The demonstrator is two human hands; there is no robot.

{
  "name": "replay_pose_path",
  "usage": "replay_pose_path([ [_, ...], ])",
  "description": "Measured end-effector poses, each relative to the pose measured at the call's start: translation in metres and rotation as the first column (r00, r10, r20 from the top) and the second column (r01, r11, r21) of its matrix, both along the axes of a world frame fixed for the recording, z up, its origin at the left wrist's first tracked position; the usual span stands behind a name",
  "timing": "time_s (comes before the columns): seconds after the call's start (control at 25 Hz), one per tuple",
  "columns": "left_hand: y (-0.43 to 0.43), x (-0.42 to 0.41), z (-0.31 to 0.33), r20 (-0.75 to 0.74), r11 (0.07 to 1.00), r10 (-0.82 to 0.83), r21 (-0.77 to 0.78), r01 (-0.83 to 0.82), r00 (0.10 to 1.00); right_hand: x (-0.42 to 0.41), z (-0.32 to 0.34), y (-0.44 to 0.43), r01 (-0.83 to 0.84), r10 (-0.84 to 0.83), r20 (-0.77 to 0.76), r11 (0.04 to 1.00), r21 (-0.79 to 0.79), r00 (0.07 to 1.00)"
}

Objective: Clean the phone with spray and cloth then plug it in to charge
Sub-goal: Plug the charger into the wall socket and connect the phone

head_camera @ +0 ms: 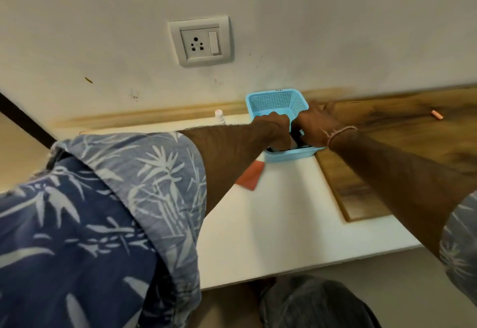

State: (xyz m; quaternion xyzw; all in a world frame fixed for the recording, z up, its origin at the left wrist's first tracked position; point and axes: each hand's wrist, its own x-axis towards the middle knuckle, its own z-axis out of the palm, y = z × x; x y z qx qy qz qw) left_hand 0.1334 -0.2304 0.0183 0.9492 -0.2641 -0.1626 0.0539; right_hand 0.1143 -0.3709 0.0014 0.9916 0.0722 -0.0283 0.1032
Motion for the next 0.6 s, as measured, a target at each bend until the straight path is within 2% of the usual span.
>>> replay_pose_path([
  [0.2, 0.003, 0.002, -0.002, 0.013, 0.995, 0.036, -0.089, -0.034, 0.999, -0.003, 0.000, -0.005, -0.007, 0.004, 0.054, 0.998, 0.057, 0.999],
  [0.24, 0.004, 0.002, 0.000, -0.001, 0.990, 0.048, -0.129, -0.047, 0.999, -0.004, 0.005, -0.007, 0.015, -0.020, 0.046, 0.995, 0.103, 0.999],
  [0.32, 0.011, 0.001, 0.009, -0.024, 0.974, 0.058, -0.216, -0.062, 0.998, -0.008, 0.015, -0.011, 0.052, -0.066, 0.038, 0.954, 0.296, 0.997],
  [0.44, 0.025, -0.005, 0.028, -0.102, 0.889, 0.098, -0.437, -0.133, 0.990, -0.021, 0.038, -0.018, 0.047, -0.111, 0.061, 0.771, 0.635, 0.992],
  [0.52, 0.039, -0.014, 0.044, -0.225, 0.765, 0.149, -0.591, -0.257, 0.963, -0.034, 0.057, -0.017, 0.021, -0.137, 0.082, 0.621, 0.783, 0.987],
  [0.6, 0.051, -0.023, 0.058, -0.388, 0.588, 0.169, -0.699, -0.408, 0.906, -0.044, 0.073, -0.007, -0.003, -0.134, 0.062, 0.405, 0.914, 0.989],
])
